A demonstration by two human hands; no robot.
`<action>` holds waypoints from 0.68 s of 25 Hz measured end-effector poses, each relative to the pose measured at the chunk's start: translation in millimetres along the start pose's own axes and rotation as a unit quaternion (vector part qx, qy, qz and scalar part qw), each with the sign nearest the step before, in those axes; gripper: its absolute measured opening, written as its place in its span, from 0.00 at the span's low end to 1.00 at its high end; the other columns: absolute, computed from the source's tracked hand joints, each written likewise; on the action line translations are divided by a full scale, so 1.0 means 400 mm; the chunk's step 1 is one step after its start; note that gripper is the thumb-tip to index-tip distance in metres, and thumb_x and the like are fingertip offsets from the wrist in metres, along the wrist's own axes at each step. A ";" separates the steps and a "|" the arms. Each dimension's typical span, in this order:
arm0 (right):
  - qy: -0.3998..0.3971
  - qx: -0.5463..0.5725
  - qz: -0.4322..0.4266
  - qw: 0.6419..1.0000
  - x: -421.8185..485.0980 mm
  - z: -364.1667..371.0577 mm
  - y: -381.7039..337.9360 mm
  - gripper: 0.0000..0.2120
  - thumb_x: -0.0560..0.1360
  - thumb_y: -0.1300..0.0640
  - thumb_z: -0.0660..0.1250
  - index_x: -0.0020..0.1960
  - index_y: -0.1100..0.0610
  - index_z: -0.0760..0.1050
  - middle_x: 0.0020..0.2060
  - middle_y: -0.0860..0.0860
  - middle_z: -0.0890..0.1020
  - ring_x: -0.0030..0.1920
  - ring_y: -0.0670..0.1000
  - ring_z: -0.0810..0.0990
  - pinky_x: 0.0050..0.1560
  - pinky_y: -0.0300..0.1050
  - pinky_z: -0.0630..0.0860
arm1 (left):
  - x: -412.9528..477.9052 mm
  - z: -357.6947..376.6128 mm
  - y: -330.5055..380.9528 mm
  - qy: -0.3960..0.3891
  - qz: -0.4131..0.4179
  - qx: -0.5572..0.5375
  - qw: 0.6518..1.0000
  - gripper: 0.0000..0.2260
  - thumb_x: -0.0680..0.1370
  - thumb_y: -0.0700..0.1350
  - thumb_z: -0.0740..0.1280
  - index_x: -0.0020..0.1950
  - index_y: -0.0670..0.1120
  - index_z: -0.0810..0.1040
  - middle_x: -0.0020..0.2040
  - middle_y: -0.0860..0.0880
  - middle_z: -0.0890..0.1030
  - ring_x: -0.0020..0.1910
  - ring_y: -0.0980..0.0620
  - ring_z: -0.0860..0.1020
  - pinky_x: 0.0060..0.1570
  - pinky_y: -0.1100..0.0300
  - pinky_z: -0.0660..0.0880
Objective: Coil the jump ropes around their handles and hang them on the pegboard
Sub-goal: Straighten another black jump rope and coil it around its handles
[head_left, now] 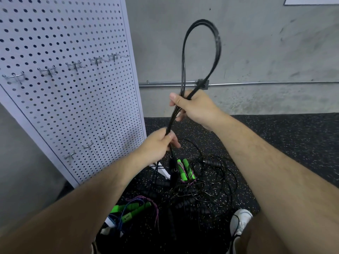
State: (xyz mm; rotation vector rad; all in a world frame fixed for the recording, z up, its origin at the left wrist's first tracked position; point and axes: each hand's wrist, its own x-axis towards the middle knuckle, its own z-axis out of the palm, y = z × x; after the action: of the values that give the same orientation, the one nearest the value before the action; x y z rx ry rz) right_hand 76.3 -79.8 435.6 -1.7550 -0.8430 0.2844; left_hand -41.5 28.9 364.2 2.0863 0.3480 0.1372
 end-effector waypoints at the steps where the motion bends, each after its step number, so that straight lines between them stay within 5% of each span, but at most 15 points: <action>1: 0.001 0.008 -0.005 1.000 -0.002 -0.006 0.005 0.13 0.78 0.45 0.70 0.51 0.56 0.82 0.46 0.57 0.85 0.32 0.48 0.81 0.48 0.58 0.82 | 0.003 -0.005 0.015 0.024 0.002 -0.009 1.000 0.12 0.87 0.48 0.56 0.53 0.47 0.78 0.46 0.55 0.87 0.52 0.56 0.83 0.59 0.49 0.78; 4: -0.082 -0.045 0.003 0.996 -0.026 -0.022 0.018 0.20 0.75 0.45 0.73 0.60 0.56 0.78 0.47 0.50 0.83 0.31 0.40 0.78 0.37 0.40 0.79 | 0.004 -0.044 0.082 0.066 0.048 -0.017 0.997 0.13 0.87 0.49 0.55 0.56 0.47 0.78 0.44 0.51 0.86 0.43 0.60 0.84 0.46 0.61 0.78; 8: -0.187 -0.063 0.080 0.977 -0.049 0.003 0.066 0.18 0.74 0.53 0.75 0.62 0.57 0.79 0.51 0.48 0.84 0.33 0.38 0.79 0.43 0.40 0.79 | 0.019 -0.100 0.146 0.153 0.073 -0.068 0.983 0.13 0.87 0.49 0.56 0.51 0.46 0.77 0.39 0.50 0.84 0.40 0.55 0.85 0.40 0.62 0.77; 11: -0.157 -0.008 0.059 0.986 -0.070 0.080 0.079 0.09 0.75 0.54 0.75 0.49 0.61 0.83 0.38 0.50 0.83 0.30 0.42 0.77 0.38 0.39 0.77 | 0.037 -0.114 0.161 0.146 0.042 -0.205 0.967 0.12 0.87 0.46 0.55 0.51 0.42 0.74 0.36 0.46 0.80 0.40 0.46 0.85 0.41 0.56 0.80; 13: -0.090 0.012 0.044 0.995 -0.074 0.125 0.085 0.16 0.75 0.52 0.75 0.42 0.67 0.80 0.33 0.53 0.78 0.30 0.46 0.74 0.36 0.41 0.74 | 0.043 -0.119 0.157 0.138 0.012 -0.255 0.957 0.12 0.87 0.46 0.55 0.52 0.41 0.73 0.37 0.44 0.77 0.41 0.43 0.86 0.43 0.54 0.82; 17: -0.038 -0.021 0.027 0.999 -0.067 0.151 0.086 0.18 0.77 0.50 0.73 0.42 0.67 0.80 0.33 0.54 0.78 0.30 0.48 0.72 0.37 0.44 0.72 | 0.048 -0.133 0.146 0.120 -0.008 -0.312 0.942 0.12 0.87 0.46 0.56 0.53 0.39 0.72 0.38 0.42 0.78 0.43 0.40 0.86 0.44 0.52 0.84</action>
State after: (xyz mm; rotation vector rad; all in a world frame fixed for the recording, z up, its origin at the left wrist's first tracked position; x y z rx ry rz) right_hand 36.2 -57.7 376.9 -1.8175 -0.8614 0.3732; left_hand -24.8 50.3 440.7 1.4378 0.4048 0.4375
